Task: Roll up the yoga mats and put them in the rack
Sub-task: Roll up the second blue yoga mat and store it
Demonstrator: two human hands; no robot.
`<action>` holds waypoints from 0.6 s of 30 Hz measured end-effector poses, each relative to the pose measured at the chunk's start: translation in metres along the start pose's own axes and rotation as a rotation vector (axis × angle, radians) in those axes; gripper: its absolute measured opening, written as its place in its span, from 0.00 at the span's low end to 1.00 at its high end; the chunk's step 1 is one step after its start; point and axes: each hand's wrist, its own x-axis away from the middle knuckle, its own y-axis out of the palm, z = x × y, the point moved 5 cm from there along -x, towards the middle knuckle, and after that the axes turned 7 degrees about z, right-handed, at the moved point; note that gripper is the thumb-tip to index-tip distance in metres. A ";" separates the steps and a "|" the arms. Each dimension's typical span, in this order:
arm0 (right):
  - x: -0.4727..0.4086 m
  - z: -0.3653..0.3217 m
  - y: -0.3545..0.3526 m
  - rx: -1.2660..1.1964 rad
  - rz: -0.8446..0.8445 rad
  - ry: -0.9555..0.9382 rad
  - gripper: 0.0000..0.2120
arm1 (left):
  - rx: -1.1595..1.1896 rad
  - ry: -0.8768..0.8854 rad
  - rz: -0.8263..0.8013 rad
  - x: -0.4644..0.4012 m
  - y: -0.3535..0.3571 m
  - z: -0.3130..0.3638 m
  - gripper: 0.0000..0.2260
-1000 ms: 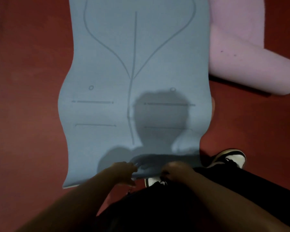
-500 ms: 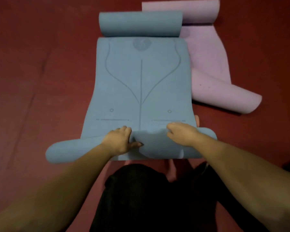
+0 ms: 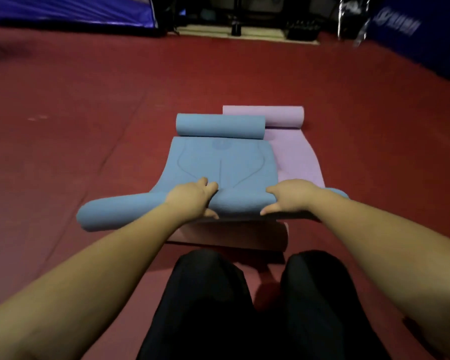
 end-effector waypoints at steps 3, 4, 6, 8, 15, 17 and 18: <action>0.030 0.001 -0.013 -0.087 -0.024 0.030 0.29 | -0.122 0.025 0.220 0.018 -0.034 0.019 0.26; 0.036 0.002 -0.016 -0.136 -0.036 0.038 0.28 | -0.155 0.006 0.287 0.024 -0.043 0.023 0.25; 0.053 0.003 -0.022 -0.194 -0.054 0.035 0.26 | -0.142 -0.050 0.414 0.037 -0.054 0.031 0.24; 0.065 0.008 -0.026 -0.210 -0.051 0.031 0.26 | -0.127 -0.067 0.444 0.046 -0.059 0.041 0.23; 0.101 0.009 -0.008 -0.219 -0.062 0.020 0.29 | 0.108 -0.100 0.147 0.068 -0.042 0.065 0.27; 0.110 0.004 0.005 -0.246 -0.018 0.013 0.27 | 0.160 -0.095 0.051 0.075 -0.025 0.071 0.27; 0.113 0.002 0.011 -0.246 0.009 0.010 0.25 | 0.178 -0.096 -0.002 0.078 -0.018 0.073 0.26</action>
